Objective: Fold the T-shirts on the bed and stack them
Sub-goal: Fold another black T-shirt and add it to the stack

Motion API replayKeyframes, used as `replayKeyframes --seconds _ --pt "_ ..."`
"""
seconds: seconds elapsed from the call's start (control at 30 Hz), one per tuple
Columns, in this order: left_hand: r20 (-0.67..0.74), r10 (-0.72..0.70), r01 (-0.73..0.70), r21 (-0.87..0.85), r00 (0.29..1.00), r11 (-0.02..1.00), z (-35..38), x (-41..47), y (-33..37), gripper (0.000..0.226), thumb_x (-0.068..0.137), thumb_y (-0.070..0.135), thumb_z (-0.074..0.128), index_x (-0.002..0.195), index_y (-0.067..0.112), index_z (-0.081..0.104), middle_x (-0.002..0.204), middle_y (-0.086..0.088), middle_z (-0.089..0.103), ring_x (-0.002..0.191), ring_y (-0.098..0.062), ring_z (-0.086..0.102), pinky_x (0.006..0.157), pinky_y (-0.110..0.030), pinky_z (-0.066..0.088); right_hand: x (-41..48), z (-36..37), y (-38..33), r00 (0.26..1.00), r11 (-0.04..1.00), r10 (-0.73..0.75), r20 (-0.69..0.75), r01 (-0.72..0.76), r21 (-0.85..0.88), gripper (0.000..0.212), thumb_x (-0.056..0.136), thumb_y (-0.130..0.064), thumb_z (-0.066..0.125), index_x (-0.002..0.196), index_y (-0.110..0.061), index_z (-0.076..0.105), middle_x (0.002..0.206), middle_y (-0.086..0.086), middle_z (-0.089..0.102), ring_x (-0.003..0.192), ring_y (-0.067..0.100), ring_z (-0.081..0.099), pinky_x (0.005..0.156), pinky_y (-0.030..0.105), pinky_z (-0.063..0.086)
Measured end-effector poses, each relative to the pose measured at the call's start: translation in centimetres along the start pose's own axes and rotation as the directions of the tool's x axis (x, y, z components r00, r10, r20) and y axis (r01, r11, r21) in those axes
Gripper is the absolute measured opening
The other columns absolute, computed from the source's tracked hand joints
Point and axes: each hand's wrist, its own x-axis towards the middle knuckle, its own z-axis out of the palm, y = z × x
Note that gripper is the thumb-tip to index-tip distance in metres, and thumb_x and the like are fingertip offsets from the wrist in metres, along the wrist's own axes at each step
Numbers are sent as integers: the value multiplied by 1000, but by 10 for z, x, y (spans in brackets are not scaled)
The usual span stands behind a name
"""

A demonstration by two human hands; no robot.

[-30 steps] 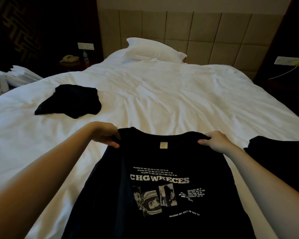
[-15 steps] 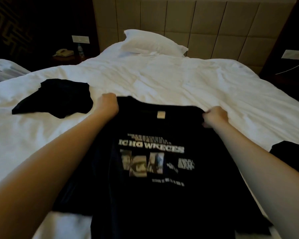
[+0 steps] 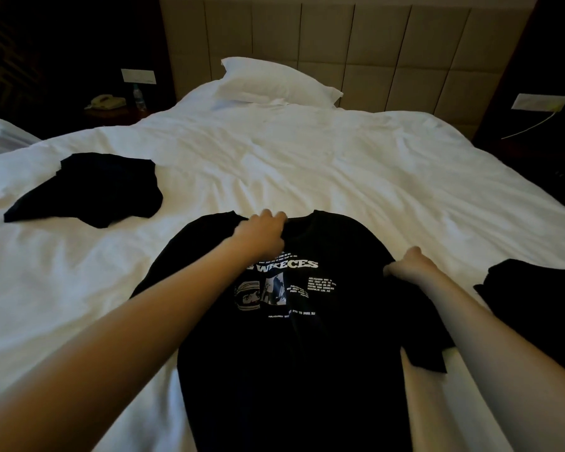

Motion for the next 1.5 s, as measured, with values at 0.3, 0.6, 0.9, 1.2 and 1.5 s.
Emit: replayKeyframes --seconds 0.3,0.6,0.9,1.2,1.5 --pt "221 346 -292 -242 912 925 55 -35 104 47 95 33 49 136 12 40 133 -16 43 123 -32 43 102 -37 38 -20 -15 39 997 970 77 29 -81 227 30 90 -17 64 108 2 50 95 15 55 93 33 57 73 38 46" --pt "213 325 -293 -169 921 941 68 -63 102 55 95 36 47 145 21 29 146 -11 30 133 -28 34 107 -39 33 -50 -28 34 804 855 -328 -496 30 -518 58 92 -13 53 143 -10 27 142 17 28 127 35 32 102 43 29" --pt "238 190 -64 -455 952 888 62 -134 65 52 91 24 57 139 25 38 146 -5 29 133 -21 32 107 -29 32 -130 74 59 927 951 -253 -278 291 104 37 92 -21 54 126 -11 42 127 11 39 111 31 50 88 35 43" --pt "-96 -231 113 -656 968 746 80 -252 29 52 86 14 62 134 18 41 138 -3 34 128 -18 37 104 -23 30 -210 119 98 991 702 -67 117 -36 711 27 80 -17 72 102 -3 64 89 14 70 80 29 68 69 35 54" --pt "97 -431 203 -957 897 207 100 -334 16 53 85 21 66 129 18 37 128 -3 46 128 -22 43 102 -31 39 -282 139 125 934 414 -229 274 -161 896 15 83 -4 64 96 1 68 90 16 72 81 27 69 67 31 53"
